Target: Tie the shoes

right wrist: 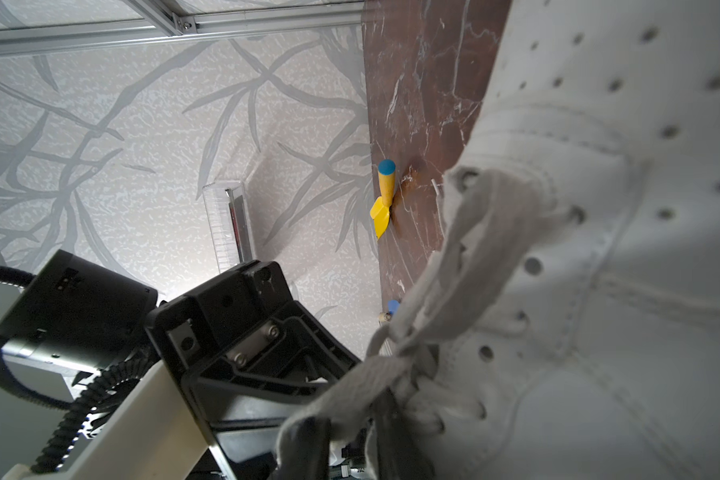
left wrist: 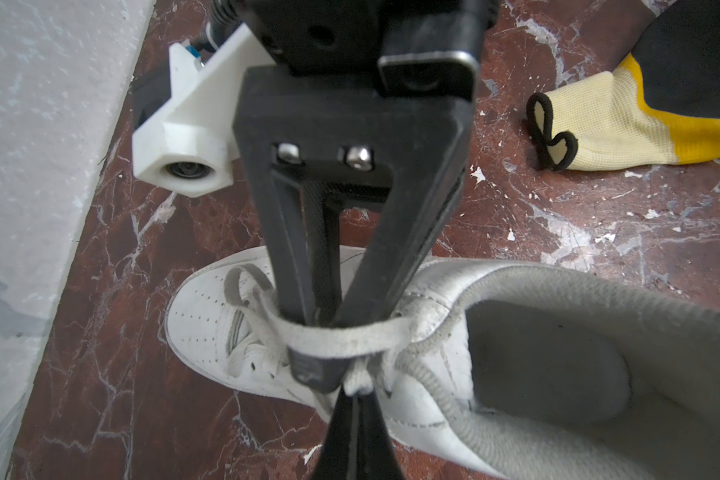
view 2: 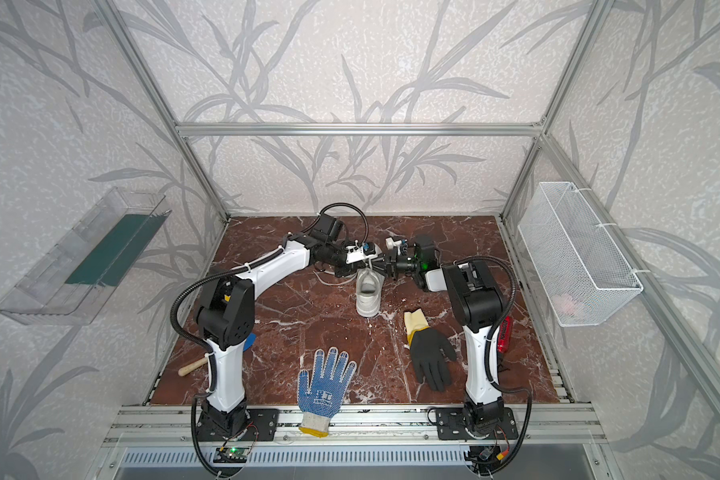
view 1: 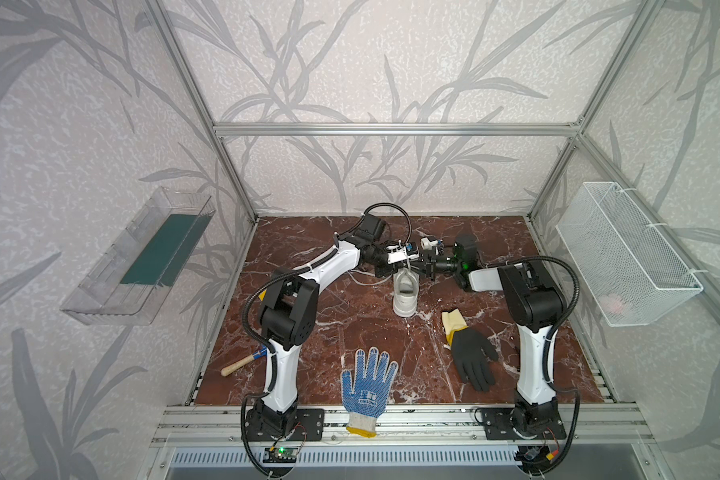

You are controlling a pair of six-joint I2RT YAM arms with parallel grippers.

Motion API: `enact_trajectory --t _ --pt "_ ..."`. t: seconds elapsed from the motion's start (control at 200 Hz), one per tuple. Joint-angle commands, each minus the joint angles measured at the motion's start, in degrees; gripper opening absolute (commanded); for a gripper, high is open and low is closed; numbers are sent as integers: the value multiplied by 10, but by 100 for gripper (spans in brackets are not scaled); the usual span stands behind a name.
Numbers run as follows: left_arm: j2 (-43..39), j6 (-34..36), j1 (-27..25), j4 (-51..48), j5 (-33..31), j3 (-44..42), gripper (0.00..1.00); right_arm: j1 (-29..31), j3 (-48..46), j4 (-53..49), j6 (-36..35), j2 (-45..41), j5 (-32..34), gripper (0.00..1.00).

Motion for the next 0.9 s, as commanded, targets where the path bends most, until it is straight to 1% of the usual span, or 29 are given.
enact_trajectory --t 0.0,0.11,0.15,0.27,0.365,0.445,0.53,0.59,0.64,0.685,0.785,0.84,0.895 --pt "3 2 -2 -2 10 16 0 2 12 -76 -50 -20 -10 13" --pt "-2 -11 -2 13 2 10 0 2 18 -118 -82 -27 -9 9" --pt "-6 -16 0 21 -1 5 0 2 26 -151 -107 -32 -9 7" --pt "-26 -36 3 67 -12 -29 6 3 53 -271 -202 -49 -2 0" --pt "-41 -55 9 99 -12 -52 13 2 77 -349 -263 -56 2 0" --pt "-52 -75 15 117 -7 -65 22 2 93 -395 -300 -58 6 0" --pt "-60 -113 23 127 0 -69 33 3 116 -463 -354 -56 13 0" --pt "-65 -136 30 133 18 -74 38 3 137 -511 -396 -52 16 0" --pt "-74 -174 39 166 36 -93 43 5 154 -551 -428 -49 19 0" --pt "-82 -220 48 218 54 -118 45 6 165 -574 -458 -49 22 0" --pt "-91 -320 67 304 97 -152 50 8 180 -618 -508 -53 36 0" --pt "-88 -369 73 327 108 -157 51 9 186 -638 -532 -56 46 0" --pt "-86 -401 78 340 122 -157 52 10 189 -648 -549 -57 50 0"
